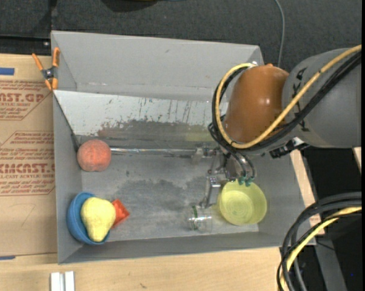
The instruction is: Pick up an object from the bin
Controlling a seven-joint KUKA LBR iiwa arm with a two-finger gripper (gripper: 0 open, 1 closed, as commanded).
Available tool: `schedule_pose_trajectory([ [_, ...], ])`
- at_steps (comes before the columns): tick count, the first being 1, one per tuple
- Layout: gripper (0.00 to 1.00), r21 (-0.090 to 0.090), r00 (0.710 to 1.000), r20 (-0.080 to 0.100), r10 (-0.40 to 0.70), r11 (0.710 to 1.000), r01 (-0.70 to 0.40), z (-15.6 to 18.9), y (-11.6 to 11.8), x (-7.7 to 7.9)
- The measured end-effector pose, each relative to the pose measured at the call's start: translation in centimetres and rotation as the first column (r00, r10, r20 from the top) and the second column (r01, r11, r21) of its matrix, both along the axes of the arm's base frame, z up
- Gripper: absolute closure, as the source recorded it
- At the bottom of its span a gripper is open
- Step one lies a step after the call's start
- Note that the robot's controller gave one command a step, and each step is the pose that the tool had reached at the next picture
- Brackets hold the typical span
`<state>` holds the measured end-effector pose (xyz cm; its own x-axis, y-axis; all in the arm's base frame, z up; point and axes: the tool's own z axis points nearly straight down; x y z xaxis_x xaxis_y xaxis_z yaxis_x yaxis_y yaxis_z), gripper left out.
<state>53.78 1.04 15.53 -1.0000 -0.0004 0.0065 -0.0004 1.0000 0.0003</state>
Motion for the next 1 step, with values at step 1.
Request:
schedule_pose_trajectory([
  [1, 0.0, 0.0, 1.0, 0.008, -0.001, 1.0, 0.001, 0.43, 0.0, 0.19],
])
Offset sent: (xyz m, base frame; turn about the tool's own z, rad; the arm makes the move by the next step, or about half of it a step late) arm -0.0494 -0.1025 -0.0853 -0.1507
